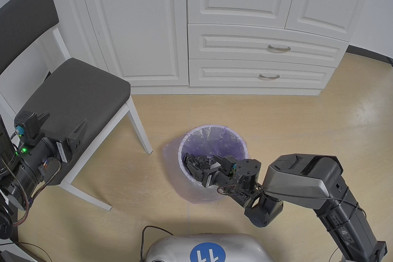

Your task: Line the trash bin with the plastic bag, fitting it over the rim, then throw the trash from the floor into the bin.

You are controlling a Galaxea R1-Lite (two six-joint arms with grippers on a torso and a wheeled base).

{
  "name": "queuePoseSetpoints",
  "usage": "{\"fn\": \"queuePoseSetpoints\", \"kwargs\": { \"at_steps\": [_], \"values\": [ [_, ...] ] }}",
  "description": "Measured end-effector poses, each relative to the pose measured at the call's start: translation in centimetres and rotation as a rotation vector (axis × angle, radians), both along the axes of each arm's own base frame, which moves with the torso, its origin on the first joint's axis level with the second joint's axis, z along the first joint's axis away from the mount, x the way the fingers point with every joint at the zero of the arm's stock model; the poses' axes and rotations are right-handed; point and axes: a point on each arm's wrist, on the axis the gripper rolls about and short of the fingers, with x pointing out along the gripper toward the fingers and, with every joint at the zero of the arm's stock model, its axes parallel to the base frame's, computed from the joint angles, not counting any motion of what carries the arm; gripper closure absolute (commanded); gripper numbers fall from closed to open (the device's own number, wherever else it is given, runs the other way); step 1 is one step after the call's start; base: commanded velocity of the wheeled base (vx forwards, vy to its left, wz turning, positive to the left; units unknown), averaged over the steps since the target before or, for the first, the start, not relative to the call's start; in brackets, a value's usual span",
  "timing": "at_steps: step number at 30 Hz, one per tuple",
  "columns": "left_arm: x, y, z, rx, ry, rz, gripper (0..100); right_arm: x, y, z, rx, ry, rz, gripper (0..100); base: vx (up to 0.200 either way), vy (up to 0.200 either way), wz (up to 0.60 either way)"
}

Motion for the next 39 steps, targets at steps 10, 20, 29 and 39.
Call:
{"fn": "queuePoseSetpoints", "kwargs": {
  "at_steps": [10,20,29,39],
  "values": [
    [0.0,-0.1,-0.1,0.001,0.004,-0.004,0,-0.1,0.0,-1.0,-0.196,-0.119,-0.036,0,0.0,0.0,0.0],
    [-0.1,-0.1,0.0,-0.001,-0.002,-0.004,0,0.7,-1.0,2.7,-0.214,-0.208,-0.095,0,0.0,0.0,0.0],
    [-0.2,0.0,0.2,-0.003,-0.009,-0.002,0,2.4,-5.3,10.9,-0.173,-0.354,-0.222,0,0.0,0.0,0.0],
    [-0.4,0.2,0.5,0.019,-0.067,0.001,0,0.5,-13.1,19.3,-0.136,-0.441,-0.389,0,0.0,0.0,0.0]
  ]
}}
